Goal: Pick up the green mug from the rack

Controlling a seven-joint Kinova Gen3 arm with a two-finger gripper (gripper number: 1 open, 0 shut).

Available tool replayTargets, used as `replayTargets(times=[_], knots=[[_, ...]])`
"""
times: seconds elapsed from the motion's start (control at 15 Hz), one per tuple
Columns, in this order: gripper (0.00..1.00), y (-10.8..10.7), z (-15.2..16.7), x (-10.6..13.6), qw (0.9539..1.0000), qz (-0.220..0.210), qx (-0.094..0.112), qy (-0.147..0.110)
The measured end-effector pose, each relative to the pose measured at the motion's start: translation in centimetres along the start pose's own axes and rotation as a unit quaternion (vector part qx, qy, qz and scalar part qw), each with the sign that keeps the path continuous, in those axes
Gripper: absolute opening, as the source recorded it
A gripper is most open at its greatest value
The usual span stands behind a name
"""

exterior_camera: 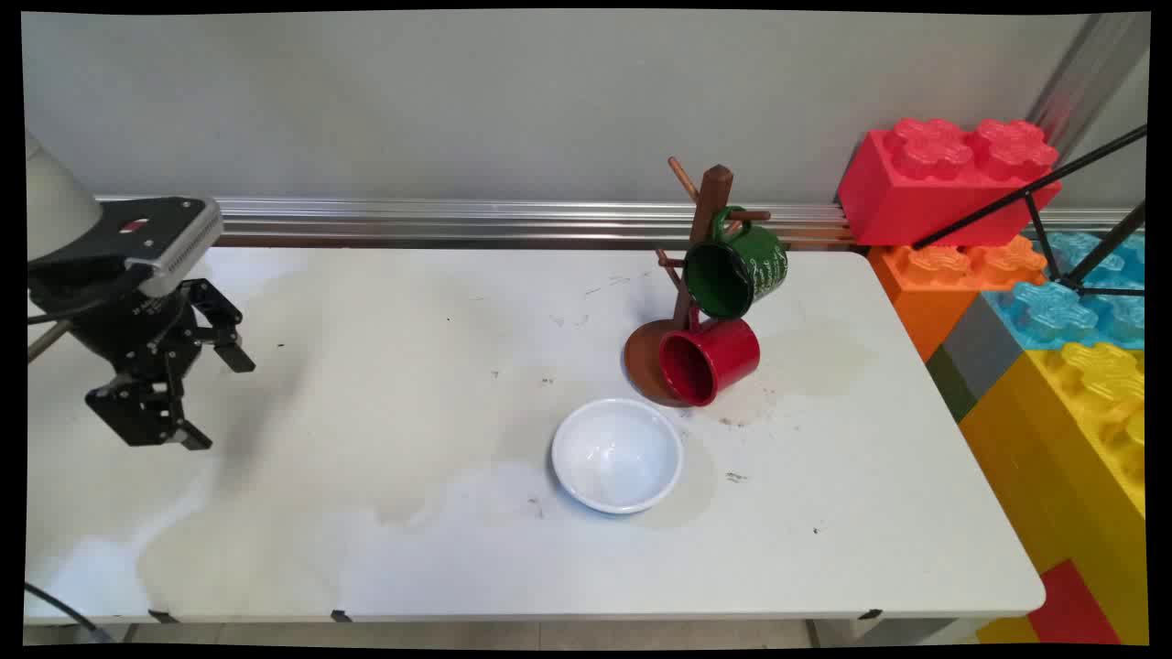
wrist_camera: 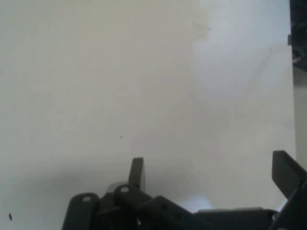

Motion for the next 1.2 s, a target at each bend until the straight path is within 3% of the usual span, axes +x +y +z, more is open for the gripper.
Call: replayTargets(times=[0.2,0.47,0.8,1.2], knots=[[1.00,0.6,-0.2,1.8,0.9998,-0.013,-0.001,0.013],[1.00,1.5,-0.5,6.5,0.9979,-0.050,0.007,0.041],[1.00,3.1,-0.8,14.8,0.9940,-0.093,0.025,0.052],[1.00,2.8,-0.5,23.4,0.9882,-0.134,0.053,0.052]])
